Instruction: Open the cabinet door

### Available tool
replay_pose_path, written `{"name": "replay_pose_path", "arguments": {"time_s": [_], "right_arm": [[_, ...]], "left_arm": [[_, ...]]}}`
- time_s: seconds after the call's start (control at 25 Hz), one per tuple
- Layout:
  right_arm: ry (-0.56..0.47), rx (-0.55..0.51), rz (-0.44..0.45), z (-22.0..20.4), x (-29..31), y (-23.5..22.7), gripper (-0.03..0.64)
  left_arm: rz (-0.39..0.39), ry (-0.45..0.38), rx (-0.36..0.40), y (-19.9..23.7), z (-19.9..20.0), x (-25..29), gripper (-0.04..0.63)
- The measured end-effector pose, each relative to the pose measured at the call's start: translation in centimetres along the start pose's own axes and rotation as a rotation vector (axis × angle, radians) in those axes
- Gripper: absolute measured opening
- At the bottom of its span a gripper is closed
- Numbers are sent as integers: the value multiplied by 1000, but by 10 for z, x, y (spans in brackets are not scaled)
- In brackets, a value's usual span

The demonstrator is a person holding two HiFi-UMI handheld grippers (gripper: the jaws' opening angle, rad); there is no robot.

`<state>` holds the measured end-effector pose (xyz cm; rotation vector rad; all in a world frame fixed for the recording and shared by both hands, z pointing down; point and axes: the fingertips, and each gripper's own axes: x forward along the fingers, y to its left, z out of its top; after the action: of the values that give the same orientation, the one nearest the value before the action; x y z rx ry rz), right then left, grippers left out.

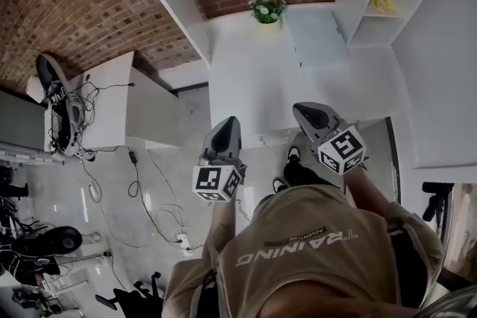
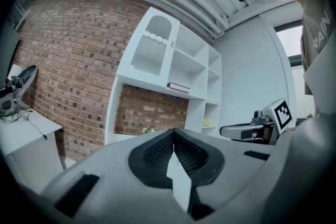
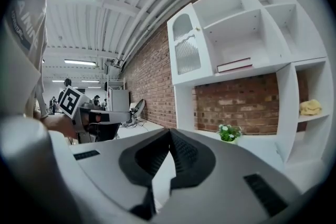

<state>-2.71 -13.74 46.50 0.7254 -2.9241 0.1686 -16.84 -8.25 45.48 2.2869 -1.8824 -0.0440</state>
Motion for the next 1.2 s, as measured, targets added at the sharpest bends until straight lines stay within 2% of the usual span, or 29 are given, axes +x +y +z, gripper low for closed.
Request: {"name": "replay_pose_path", "arguments": {"time_s": [0.2,0.36,0.6,0.76,0.88,1.04,1.2], "right_arm": [[-47,-12,-12,17,24,-36,14],[-48,11,-5,14,41,-73,14],[-31,-1,46,18,73,-112,14],[-27,-67,83,19,97,-126,14],[-20,-72,97,18,110,-135,14],[-26,-54,103,24,122,-143,14],[-17,-77,70,31,135,-152,14]], "left_arm": [[-3,-5,53,11,23,37,8],[-4,-5,76,13,34,76,8],[59,-22,47,28,44,116,8],[87,-24,34,40,42,135,8],[96,-32,5,47,39,145,8],[110,-49,4,58,46,156,8],[73,-55,4,61,53,170,8]]}}
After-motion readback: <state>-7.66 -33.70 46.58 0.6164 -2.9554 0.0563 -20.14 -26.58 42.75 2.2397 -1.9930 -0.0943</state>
